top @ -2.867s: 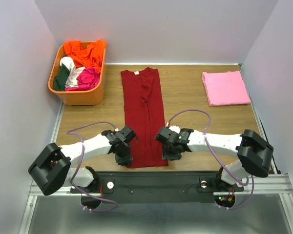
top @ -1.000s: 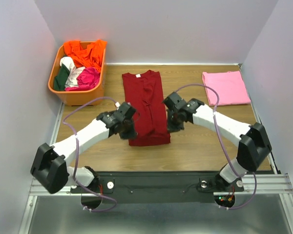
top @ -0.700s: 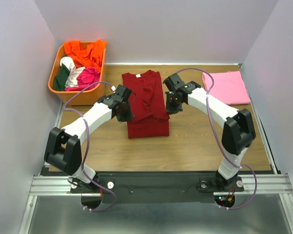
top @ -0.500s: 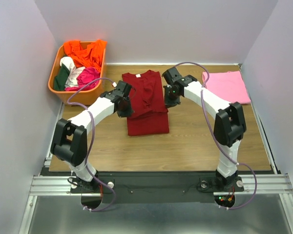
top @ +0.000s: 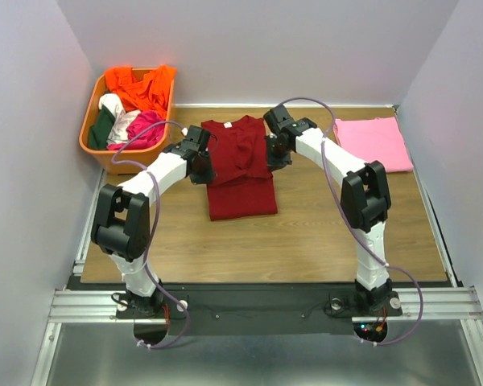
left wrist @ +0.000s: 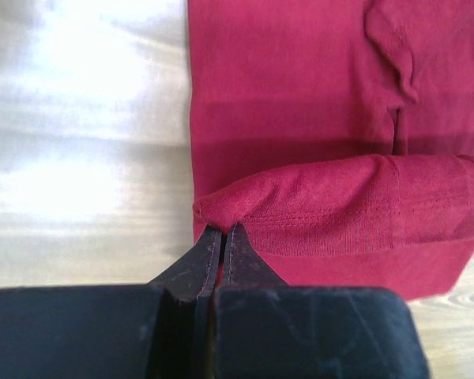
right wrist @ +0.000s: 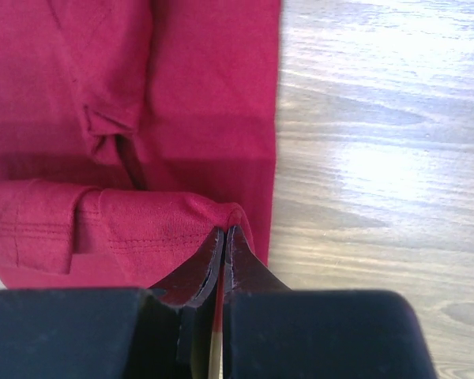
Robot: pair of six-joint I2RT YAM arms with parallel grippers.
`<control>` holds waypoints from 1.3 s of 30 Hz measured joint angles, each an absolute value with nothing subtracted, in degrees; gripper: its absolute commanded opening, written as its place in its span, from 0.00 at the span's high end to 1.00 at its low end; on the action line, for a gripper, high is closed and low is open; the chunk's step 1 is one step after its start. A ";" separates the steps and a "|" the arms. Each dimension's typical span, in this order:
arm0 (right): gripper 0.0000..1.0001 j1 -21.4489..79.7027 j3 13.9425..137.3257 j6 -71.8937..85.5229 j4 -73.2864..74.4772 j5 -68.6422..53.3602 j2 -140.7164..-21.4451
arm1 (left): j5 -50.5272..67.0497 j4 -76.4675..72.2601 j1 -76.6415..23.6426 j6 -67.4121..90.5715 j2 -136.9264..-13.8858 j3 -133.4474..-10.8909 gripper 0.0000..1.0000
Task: Fold and stack the t-shirts
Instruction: Fold the tshirt
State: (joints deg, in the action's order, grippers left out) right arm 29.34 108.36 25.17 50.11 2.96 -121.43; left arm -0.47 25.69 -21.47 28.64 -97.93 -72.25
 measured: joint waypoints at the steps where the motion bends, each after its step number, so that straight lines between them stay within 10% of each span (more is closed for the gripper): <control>1: 0.99 29.19 108.42 25.08 49.98 2.98 -121.71 | -0.45 25.21 -21.28 28.12 -99.20 -72.95 1.00; 11: 0.95 28.45 108.44 24.32 48.75 3.75 -124.99 | 0.45 21.69 -20.84 25.96 -104.14 -73.67 0.92; 16: 0.64 28.45 108.44 23.24 48.34 4.43 -125.34 | 0.47 20.71 -20.82 24.91 -104.20 -73.67 0.41; 20: 0.41 27.97 108.12 20.36 47.75 5.37 -125.14 | -0.27 20.86 -20.43 24.14 -103.85 -73.67 0.20; 33: 0.01 33.50 98.17 3.55 38.74 5.61 -111.37 | -0.99 19.90 -22.63 29.02 -79.31 -63.90 0.38; 39: 0.00 36.77 93.97 -2.87 35.46 5.15 -112.49 | -0.19 16.95 -28.86 34.50 -79.94 -55.37 0.61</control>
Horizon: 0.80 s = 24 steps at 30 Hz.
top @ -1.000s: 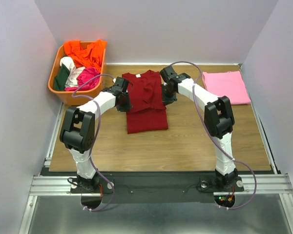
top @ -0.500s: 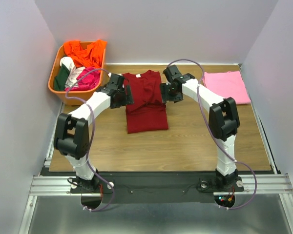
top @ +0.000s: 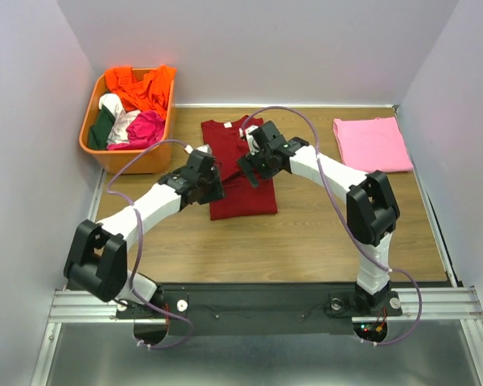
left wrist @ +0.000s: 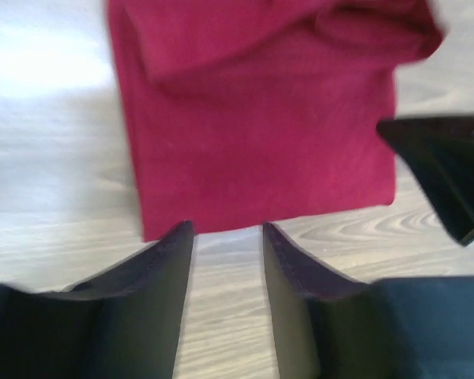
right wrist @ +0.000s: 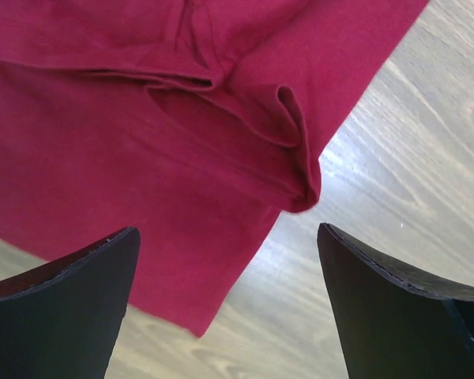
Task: Fold and stack the t-shirts
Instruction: Fold the tshirt
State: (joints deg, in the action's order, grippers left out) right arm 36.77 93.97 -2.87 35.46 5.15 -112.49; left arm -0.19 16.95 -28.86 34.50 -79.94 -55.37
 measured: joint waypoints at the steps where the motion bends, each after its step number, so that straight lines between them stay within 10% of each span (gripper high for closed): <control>1: 0.00 36.75 93.97 -3.88 35.20 5.17 -113.12 | -0.10 16.75 -29.63 35.11 -80.95 -55.07 0.68; 24: 0.00 36.40 100.05 -12.91 29.93 13.37 -125.08 | -0.54 8.25 -30.63 39.13 -93.10 -50.85 0.75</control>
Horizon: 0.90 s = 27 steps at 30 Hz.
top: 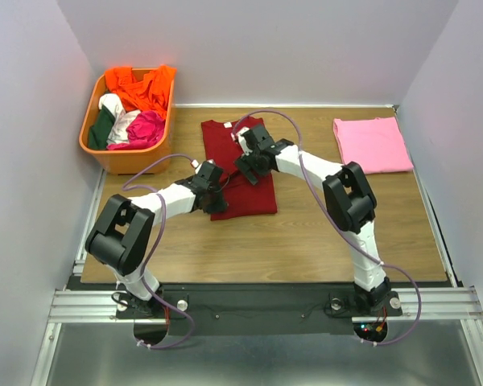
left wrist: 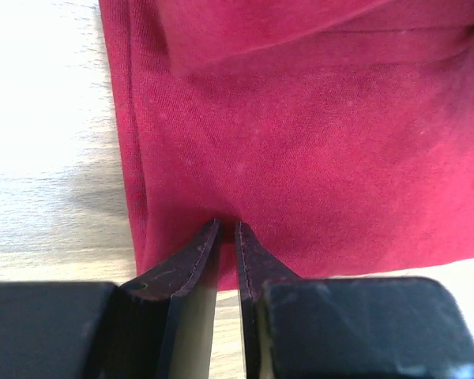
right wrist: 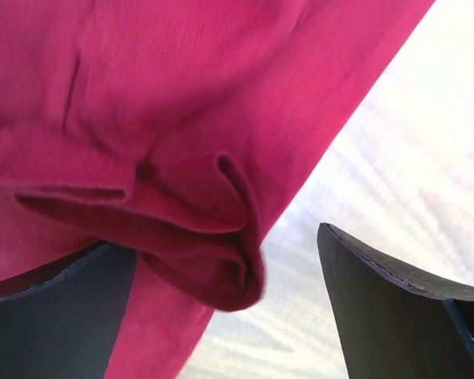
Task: Fold and stack the t-shirts
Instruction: Fold the tshirt
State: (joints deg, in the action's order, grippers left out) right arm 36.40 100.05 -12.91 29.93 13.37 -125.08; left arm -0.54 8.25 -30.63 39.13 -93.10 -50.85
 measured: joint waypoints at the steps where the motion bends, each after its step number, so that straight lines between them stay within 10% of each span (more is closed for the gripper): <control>1: 0.00 36.40 101.19 -12.93 29.78 13.85 -125.71 | -0.51 7.92 -30.63 39.13 -93.14 -50.63 0.75; 15: 0.06 32.32 116.71 -7.62 26.87 18.17 -131.33 | -0.51 6.63 -30.63 39.00 -92.79 -49.84 0.69; 22: 0.44 30.55 101.75 3.81 26.22 9.17 -116.95 | -1.91 10.83 -30.59 38.52 -87.50 -52.88 0.63; 27: 0.82 29.47 89.65 12.91 25.02 -3.66 -104.97 | -1.78 9.72 -30.46 38.15 -83.31 -55.33 0.77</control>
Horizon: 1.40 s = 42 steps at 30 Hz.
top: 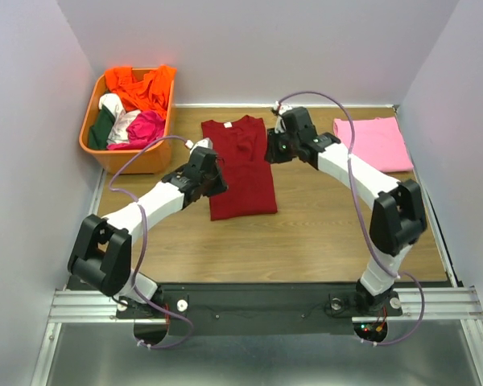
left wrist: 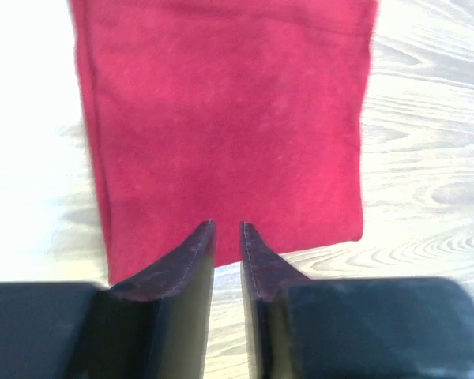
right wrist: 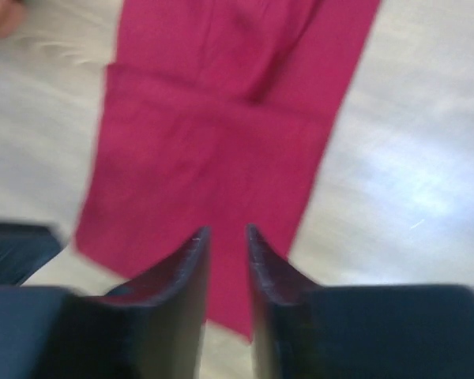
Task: Fold and stack the t-shirts
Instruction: Fold the tshirt
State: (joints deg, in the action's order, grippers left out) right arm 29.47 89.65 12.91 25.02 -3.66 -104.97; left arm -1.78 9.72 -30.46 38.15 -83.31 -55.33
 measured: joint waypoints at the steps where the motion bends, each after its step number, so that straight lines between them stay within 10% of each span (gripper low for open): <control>1: 0.86 29.26 86.85 14.39 24.16 -6.24 -103.00 | -1.50 9.15 -30.39 38.00 -83.33 -55.42 0.79; 8: 0.99 28.67 68.84 20.60 16.88 -19.73 -98.63 | 1.17 6.74 -30.02 38.04 -86.83 -51.62 0.99; 19: 0.99 22.68 52.49 24.05 3.05 -30.87 -103.39 | 4.78 -0.03 -25.41 39.90 -88.75 -42.28 1.00; 33: 0.99 23.55 59.79 28.25 -3.53 -44.07 -98.41 | 6.22 -0.25 -24.91 39.16 -79.83 -40.12 0.96; 42: 0.99 30.48 61.30 33.36 -22.33 -52.56 -116.62 | 7.55 -4.05 -24.91 39.53 -86.43 -39.18 1.00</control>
State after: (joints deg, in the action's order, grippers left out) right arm 30.48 61.30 33.36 -22.33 -52.56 -116.62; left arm 7.55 -4.05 -24.91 39.53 -86.43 -39.18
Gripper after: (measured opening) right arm 0.015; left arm 0.055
